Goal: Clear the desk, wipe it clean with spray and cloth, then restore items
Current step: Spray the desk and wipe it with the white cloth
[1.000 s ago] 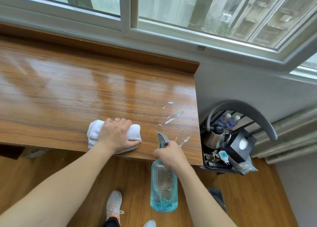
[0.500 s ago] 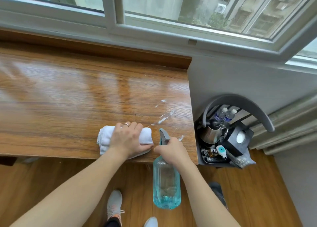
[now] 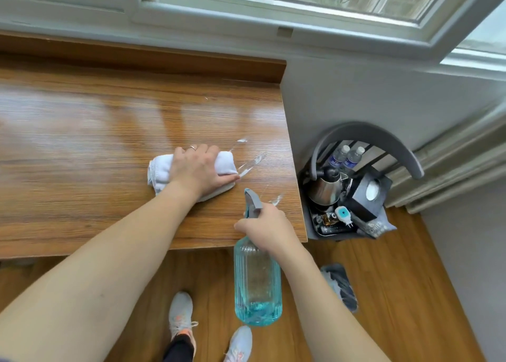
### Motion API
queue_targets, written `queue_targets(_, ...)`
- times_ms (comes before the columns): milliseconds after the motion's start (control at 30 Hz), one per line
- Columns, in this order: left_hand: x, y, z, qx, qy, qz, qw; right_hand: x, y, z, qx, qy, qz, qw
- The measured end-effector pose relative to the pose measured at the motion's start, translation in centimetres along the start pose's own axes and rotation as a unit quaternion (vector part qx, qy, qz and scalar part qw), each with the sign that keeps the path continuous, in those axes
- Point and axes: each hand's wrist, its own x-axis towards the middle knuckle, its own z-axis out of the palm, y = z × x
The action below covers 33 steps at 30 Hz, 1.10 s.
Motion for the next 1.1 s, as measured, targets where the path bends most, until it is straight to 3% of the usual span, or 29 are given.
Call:
queue_targets(567, -6.5, 0.9, 0.4, -0.032, 0.079, -0.01, 0.996, -0.4, 1.1, -3.5, -0.068, -0.007, -0.032, 0.997)
queue_targets(867, -1.8, -0.4, 0.9, -0.025, 0.102, 0.006, 0.994, 3.6, -1.5, -4.4, -0.042, -0.009, -0.026, 0.999)
queue_targets(1100, 5.3, -2.0, 1.3, -0.025, 0.078, 0.0, 0.997, 6.9, -3.6, -5.3, -0.047, -0.004, -0.009, 0.999)
